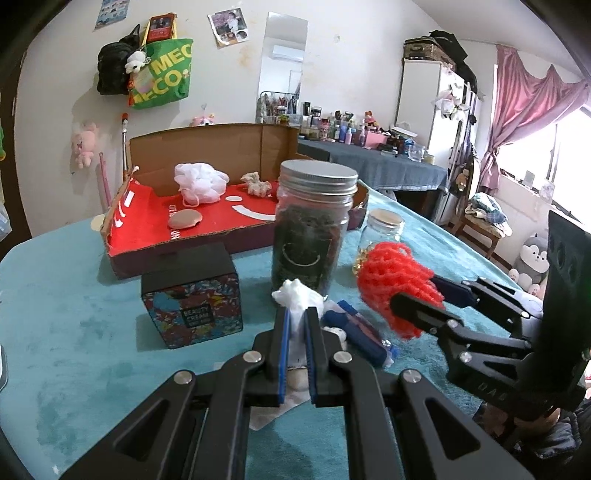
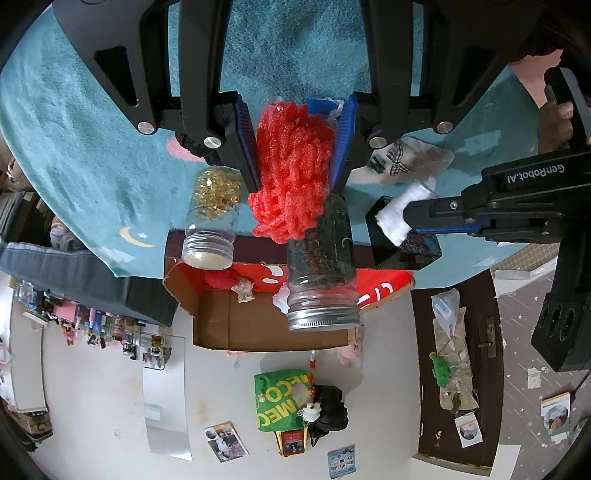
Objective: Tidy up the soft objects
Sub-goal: 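Carry the tissue with the left gripper while the right gripper carries the mesh net toward the box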
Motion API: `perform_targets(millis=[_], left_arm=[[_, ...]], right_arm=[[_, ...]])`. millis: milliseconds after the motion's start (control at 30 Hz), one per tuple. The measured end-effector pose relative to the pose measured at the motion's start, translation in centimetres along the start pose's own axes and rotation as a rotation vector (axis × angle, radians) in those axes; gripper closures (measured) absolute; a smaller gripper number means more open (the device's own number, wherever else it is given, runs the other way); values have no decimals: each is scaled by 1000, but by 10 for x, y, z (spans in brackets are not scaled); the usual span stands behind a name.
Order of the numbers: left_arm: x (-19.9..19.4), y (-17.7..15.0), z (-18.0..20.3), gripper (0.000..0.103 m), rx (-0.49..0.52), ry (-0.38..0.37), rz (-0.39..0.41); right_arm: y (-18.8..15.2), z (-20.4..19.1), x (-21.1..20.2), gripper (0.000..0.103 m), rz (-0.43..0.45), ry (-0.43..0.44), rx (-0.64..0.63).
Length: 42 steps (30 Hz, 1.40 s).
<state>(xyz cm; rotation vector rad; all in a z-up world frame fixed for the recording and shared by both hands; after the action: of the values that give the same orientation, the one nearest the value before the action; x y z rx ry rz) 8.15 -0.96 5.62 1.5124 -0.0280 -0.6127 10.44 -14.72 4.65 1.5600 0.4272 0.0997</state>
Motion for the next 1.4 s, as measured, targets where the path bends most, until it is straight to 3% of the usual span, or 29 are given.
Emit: perform_targets(millis=[667,967,1133,1400], left_arm=[[-26,-11,-75,95,-88,160,-55],[-23,-8,-101,95,-80,226,-58],[-18,-8,-110,95,-69,239,-70],[-7,-4,-117,95,-32,235,-80]], right_arm=[[14,57,-10,67,-30,-19,124],[19,72,-9,67,-39,43,223],[23,83,-12,67,-39,45,256],[24,104,-13,67,-57,-32,206]])
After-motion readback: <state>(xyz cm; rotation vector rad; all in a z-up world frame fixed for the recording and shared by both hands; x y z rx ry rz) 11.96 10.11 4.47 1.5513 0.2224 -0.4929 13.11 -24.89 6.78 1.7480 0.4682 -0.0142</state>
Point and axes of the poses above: each gripper's, at about its wrist camera, not at the fingertips, and x roughly the way its jaws point, z to its right, y to its top, the point moved 2 cm from there along x, roughly the way its jaws point, and after that the axes turned 14 degrees about z, right-handed, at the moved point
